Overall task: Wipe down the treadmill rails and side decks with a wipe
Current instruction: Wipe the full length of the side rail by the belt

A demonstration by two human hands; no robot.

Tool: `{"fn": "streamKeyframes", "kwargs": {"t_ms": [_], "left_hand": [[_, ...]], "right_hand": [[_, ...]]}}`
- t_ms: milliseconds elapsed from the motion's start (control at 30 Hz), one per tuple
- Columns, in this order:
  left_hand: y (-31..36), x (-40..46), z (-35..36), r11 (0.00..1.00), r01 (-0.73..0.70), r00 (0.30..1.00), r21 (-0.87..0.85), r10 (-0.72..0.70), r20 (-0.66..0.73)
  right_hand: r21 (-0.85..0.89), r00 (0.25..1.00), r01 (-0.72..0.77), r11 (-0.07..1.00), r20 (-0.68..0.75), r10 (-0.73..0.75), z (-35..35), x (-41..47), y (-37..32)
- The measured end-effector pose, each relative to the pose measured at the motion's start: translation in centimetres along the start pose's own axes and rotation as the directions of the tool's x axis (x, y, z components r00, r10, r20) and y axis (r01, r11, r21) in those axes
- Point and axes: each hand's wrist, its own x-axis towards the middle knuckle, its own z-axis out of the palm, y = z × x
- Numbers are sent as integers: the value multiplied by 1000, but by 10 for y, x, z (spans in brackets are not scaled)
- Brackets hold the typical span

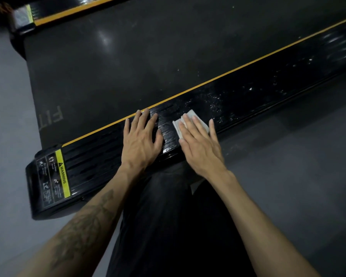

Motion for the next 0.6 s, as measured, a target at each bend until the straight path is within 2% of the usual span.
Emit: {"fn": "streamKeyframes", "kwargs": {"t_ms": [167,300,367,533,600], "left_hand": [[-1,-1,1,1000,2,1000,-15,-2,-11],[-2,0,2,1000,1,1000,-24,-1,-23],[-2,2,3,1000,0,1000,-27,0,-27],[-1,2,2,1000,0,1000,-18,0,-7],[-1,2,2,1000,11,1000,-13,-11,2]], "right_hand": [[16,992,-104,994,-64,105,0,-16,-1],[18,999,52,998,4,-52,-2,0,-7],[-2,998,58,998,31,-58,-6,14,-1],[-41,996,-80,996,-44,78,-3,0,2],[-22,995,-80,997,-69,79,-1,-6,-3]]}}
